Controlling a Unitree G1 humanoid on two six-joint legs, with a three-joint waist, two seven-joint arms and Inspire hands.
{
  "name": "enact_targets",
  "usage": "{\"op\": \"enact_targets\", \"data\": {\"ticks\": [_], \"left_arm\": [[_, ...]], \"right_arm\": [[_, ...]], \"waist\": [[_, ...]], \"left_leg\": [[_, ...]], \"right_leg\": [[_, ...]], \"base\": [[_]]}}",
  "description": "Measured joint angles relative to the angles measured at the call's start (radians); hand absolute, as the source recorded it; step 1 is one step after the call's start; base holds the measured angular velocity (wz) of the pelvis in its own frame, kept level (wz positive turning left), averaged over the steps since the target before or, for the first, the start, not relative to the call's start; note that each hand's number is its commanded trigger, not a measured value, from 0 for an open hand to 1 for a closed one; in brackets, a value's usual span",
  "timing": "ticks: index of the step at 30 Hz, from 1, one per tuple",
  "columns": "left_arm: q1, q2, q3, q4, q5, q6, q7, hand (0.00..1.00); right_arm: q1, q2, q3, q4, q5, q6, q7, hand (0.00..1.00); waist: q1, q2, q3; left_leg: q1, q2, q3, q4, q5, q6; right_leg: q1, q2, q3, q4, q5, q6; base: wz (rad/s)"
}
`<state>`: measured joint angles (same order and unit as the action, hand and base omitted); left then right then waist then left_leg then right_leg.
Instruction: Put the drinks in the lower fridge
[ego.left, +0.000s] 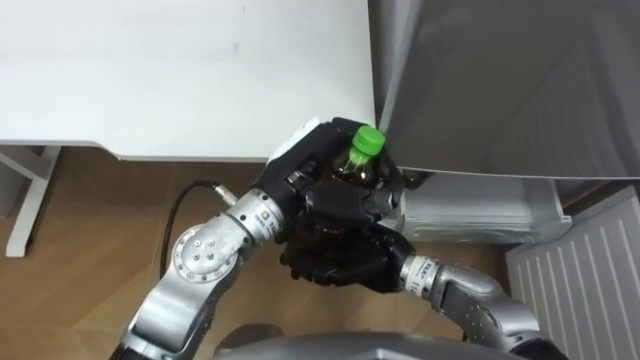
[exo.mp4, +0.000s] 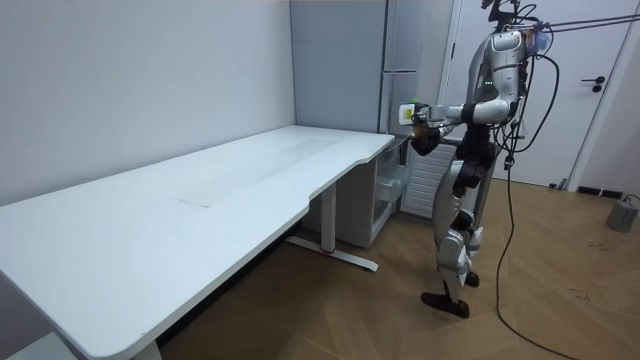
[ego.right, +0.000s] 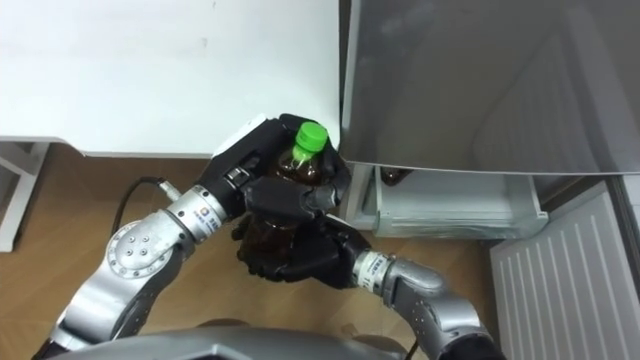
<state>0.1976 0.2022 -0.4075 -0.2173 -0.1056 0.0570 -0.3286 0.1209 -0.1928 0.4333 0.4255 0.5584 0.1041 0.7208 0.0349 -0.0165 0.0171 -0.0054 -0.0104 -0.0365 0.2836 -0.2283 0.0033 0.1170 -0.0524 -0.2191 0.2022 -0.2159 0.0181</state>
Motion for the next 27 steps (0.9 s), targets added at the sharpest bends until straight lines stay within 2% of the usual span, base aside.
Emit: {"op": "enact_targets", "data": {"ticks": [10,11,12,13,14,15,19,23,27], "left_arm": [[0.000,-0.002,0.003,0.000,-0.013,0.001,-0.007,1.00],[0.000,-0.002,0.002,0.000,-0.013,0.001,-0.007,0.93],[0.000,-0.002,0.002,0.000,-0.013,0.001,-0.006,0.62],[0.000,-0.002,0.002,0.000,-0.014,0.001,-0.006,0.50],[0.000,-0.002,0.002,0.000,-0.017,0.001,-0.006,0.32],[0.000,-0.002,0.003,0.000,-0.019,0.001,-0.007,0.00],[0.000,-0.002,0.003,0.000,-0.019,0.001,-0.008,0.00],[-0.003,-0.006,0.006,0.001,-0.019,0.000,-0.007,0.00],[-0.006,-0.020,0.008,0.001,-0.019,0.000,-0.008,0.00]], "right_arm": [[0.000,0.001,0.007,-0.001,0.000,-0.003,0.000,1.00],[0.000,0.001,0.008,-0.001,0.000,-0.004,0.000,1.00],[0.000,0.001,0.010,-0.001,0.000,-0.006,0.000,1.00],[0.000,0.001,0.012,-0.001,0.000,-0.007,0.000,1.00],[0.000,0.001,0.014,-0.001,0.000,-0.007,0.000,1.00],[0.000,0.001,0.015,-0.001,0.000,-0.008,0.000,1.00],[0.000,0.001,0.019,-0.001,0.000,-0.008,0.011,1.00],[0.000,0.007,0.059,-0.001,0.069,-0.005,0.050,1.00],[0.000,0.009,0.075,-0.001,0.105,-0.001,0.071,1.00]], "waist": [[-0.001,0.001,-0.0004],[-0.001,0.001,-0.0006],[-0.001,0.001,-0.0007],[-0.001,0.001,-0.0006],[-0.001,0.001,-0.0005],[0.000,0.002,-0.0003],[0.000,0.002,0.0001],[-0.001,0.003,0.0002],[0.000,0.003,0.0005]], "left_leg": [[0.002,0.000,0.001,0.000,0.000,0.000],[0.002,0.000,0.002,0.000,0.000,0.000],[0.003,0.000,0.002,0.000,0.000,0.000],[0.004,0.000,0.002,0.000,0.000,0.000],[0.006,0.000,0.003,0.000,0.000,0.000],[0.007,0.000,0.004,-0.001,0.000,0.000],[0.008,0.000,0.004,-0.003,0.000,0.000],[0.012,0.000,0.006,-0.008,0.000,0.000],[0.013,0.000,0.006,-0.010,0.000,0.000]], "right_leg": [[0.001,0.000,0.002,0.000,0.000,0.000],[0.001,0.000,0.003,0.000,0.000,0.000],[0.001,0.000,0.004,0.000,0.000,0.000],[0.002,0.000,0.004,0.000,0.000,0.000],[0.003,0.000,0.005,0.000,0.000,0.000],[0.004,0.000,0.006,0.000,0.000,0.000],[0.004,0.000,0.006,0.000,0.000,0.000],[0.005,0.000,0.008,0.000,0.000,0.000],[0.005,0.000,0.008,0.000,0.000,0.000]], "base": [[0.00],[0.00],[0.00],[0.00],[0.00],[0.00],[0.00],[0.00],[0.00]]}}
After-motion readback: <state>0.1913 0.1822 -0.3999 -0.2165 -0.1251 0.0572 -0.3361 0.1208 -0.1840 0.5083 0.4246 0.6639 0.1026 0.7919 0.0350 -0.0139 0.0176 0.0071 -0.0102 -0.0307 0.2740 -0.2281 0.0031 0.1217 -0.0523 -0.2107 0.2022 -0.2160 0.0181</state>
